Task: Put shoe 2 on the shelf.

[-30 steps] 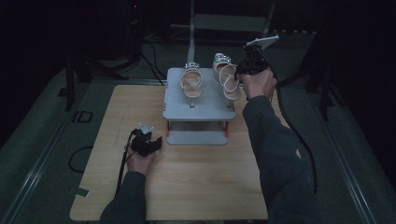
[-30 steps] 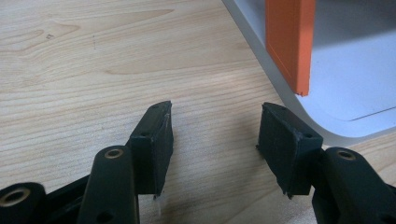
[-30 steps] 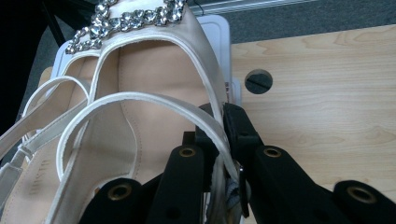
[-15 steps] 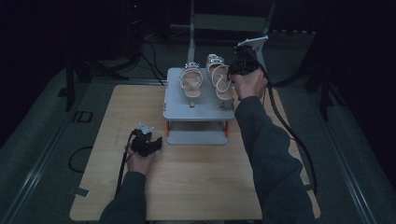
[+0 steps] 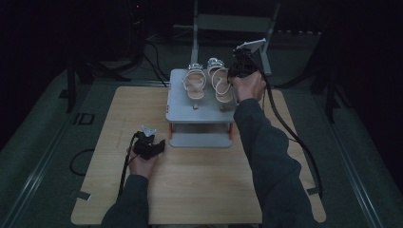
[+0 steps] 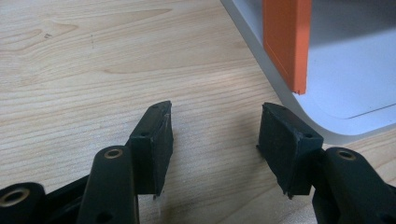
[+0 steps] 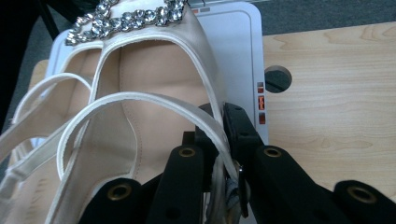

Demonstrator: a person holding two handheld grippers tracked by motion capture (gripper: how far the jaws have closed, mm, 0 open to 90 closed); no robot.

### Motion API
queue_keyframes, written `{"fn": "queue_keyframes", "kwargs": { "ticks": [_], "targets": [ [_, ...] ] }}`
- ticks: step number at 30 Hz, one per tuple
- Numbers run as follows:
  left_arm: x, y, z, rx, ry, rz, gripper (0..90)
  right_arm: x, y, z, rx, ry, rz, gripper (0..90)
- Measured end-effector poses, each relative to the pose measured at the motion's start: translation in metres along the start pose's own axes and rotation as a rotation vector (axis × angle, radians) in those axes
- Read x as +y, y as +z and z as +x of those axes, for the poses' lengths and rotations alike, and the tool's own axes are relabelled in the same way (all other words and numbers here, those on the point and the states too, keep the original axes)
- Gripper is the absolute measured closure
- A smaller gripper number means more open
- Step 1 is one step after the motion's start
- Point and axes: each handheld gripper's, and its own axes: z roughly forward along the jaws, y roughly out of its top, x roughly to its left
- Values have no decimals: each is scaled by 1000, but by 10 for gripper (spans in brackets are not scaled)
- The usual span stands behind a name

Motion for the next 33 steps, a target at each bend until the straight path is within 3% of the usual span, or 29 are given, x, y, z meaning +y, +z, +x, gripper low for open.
{"fn": "queue_keyframes", "kwargs": {
  "ticks": [20, 28, 30, 33],
  "targets": [
    [0, 0, 0, -3, 4, 2, 447, 10, 23, 14, -64, -2, 56, 851],
    [0, 0, 0, -4, 4, 2, 447, 12, 35, 12, -55, -10, 102, 833],
    [0, 0, 0, -4, 4, 3, 447, 12, 37, 9, -37, -3, 112, 780],
    [0, 0, 0, -3, 5, 3, 447, 13, 38, 5, 14, -4, 116, 633]
  ]
}}
